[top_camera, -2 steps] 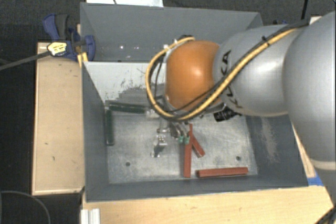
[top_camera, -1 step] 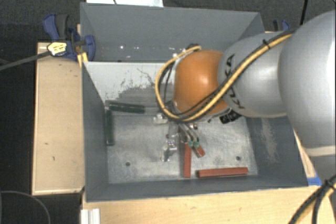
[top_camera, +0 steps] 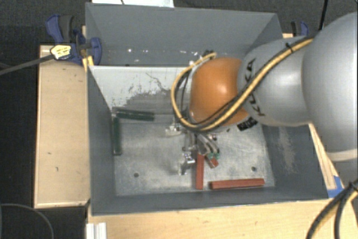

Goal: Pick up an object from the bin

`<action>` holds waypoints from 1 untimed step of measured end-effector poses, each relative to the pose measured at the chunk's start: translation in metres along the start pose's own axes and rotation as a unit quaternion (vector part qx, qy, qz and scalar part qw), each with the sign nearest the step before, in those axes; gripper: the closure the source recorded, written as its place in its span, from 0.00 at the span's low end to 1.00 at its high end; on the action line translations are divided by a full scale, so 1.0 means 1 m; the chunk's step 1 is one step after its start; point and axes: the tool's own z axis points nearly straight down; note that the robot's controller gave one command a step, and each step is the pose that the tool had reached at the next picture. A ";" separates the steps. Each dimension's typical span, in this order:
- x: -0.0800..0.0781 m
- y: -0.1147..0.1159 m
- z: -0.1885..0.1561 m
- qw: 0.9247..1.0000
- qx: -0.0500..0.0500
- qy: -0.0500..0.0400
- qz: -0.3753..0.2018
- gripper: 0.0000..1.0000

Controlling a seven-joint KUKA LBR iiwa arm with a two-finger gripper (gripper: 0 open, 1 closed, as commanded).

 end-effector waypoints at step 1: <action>0.010 -0.050 0.004 1.000 0.000 -0.002 -0.025 0.00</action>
Offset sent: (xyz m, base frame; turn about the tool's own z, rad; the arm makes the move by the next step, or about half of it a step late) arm -0.0291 -0.0751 -0.0202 -0.0917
